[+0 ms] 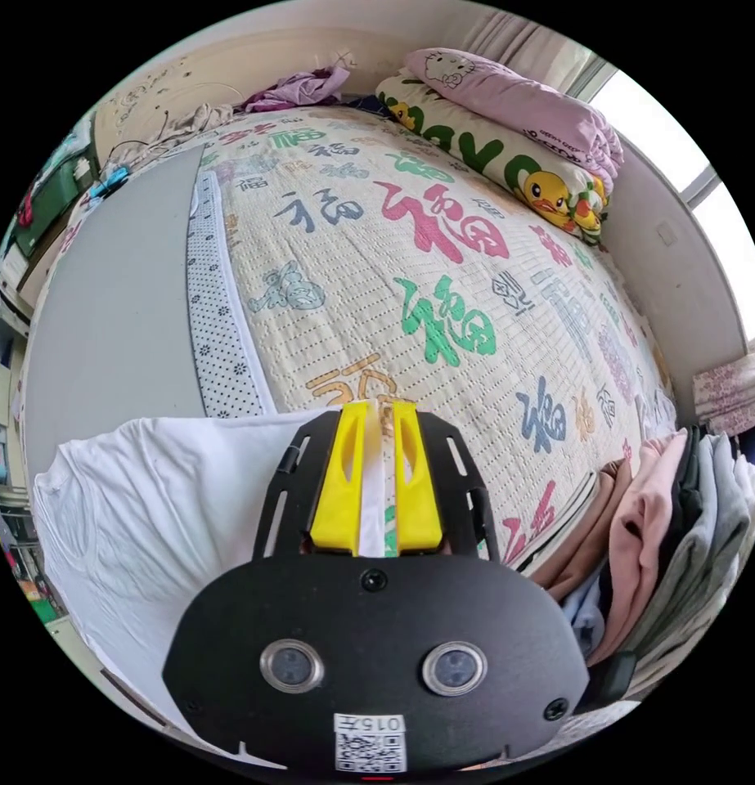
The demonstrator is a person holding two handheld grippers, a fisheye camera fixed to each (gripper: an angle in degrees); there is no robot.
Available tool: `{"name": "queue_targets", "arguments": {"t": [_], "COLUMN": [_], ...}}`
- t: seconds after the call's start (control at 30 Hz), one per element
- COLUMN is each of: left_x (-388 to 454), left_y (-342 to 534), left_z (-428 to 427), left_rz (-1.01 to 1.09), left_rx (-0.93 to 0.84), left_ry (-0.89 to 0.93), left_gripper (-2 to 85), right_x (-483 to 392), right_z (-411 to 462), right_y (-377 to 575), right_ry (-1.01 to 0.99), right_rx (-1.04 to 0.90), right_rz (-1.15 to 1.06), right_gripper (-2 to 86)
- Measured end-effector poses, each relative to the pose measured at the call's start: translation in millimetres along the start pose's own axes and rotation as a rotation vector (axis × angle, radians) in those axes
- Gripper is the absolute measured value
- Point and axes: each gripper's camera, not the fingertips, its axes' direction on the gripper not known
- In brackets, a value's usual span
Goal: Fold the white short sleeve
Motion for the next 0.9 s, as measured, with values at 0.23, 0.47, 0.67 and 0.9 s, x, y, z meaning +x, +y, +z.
{"name": "queue_targets", "arguments": {"t": [0.23, 0.47, 0.67, 0.9], "left_x": [-33, -125, -222, -291], "left_y": [11, 73, 163, 236], "left_z": [-53, -162, -192, -165], "left_rz": [0.047, -0.001, -0.149, -0.242], "left_rx": [0.123, 0.290, 0.315, 0.202], "left_ry": [0.064, 0.050, 0.092, 0.182], "left_gripper": [-0.3, -0.5, -0.5, 1.0], "right_x": [-6, -24, -54, -65], "right_z": [-11, -29, -25, -19], "right_y": [-1, 8, 18, 26], "right_ry": [-0.028, -0.177, -0.237, -0.247], "right_rx": [0.025, 0.078, -0.029, -0.105], "right_rz": [-0.017, -0.197, -0.416, -0.489], "right_gripper": [0.3, 0.0, -0.3, 0.5]}}
